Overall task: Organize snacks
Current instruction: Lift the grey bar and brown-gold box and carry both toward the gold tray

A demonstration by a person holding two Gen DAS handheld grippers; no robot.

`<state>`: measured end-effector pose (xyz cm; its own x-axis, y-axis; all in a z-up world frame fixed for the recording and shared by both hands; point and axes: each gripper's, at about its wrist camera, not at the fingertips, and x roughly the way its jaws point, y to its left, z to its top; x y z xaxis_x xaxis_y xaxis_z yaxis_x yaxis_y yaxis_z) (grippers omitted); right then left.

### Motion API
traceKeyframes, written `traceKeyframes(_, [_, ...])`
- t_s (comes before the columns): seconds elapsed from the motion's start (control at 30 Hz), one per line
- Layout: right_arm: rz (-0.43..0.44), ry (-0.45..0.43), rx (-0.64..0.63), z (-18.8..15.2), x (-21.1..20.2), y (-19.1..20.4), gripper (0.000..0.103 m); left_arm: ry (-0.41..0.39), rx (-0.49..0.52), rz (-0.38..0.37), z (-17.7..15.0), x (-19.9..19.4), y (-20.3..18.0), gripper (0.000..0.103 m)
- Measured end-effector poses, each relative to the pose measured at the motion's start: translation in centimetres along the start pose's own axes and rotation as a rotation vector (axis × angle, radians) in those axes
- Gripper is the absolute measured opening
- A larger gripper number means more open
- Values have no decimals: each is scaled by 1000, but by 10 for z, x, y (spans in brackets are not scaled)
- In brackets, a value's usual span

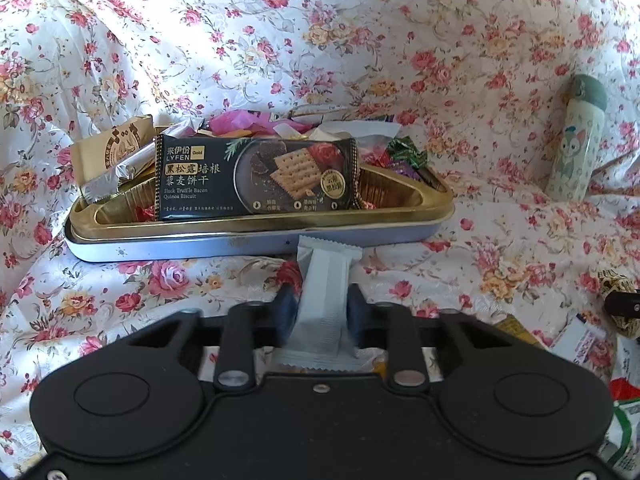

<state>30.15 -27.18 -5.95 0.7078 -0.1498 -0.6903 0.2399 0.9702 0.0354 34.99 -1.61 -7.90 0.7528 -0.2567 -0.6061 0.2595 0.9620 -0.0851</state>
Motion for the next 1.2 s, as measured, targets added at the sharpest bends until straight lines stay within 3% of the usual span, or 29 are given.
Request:
traceKeyframes(0.23, [56,-93,1,12,-41,-7,34,-26,49,9,11,-22,-13,31])
traceKeyframes(0.27, [63,-101,5,13,-48,-7,34,-31,55,6,14,-29,-15,25])
traceKeyframes(0.3, [74,-110,11,14,-56,-8,34,-30,58,5,18,-36,-17,12])
traceKeyframes(0.57, [136,-159,4,9,-115,-7,34,2,48,16,38,-82,-25,13])
traceKeyframes(0.67, [149,-172,-9,4,-128,-3,34,47,31,11,41,-79,-21,30])
traceKeyframes(0.73, [157,-178,-12,3,-131,-1,34,83,25,36,39,-71,-20,60])
traceKeyframes(0.77, [161,-178,-16,2,-132,0,34,90,23,45,36,-67,-19,65])
traceKeyframes(1.03, [181,-134,-25,-13,-123,5,34,105,103,82,18,-43,-24,66])
traceKeyframes(1.2, [189,-119,-36,-21,-120,8,34,128,83,77,17,-31,-22,66])
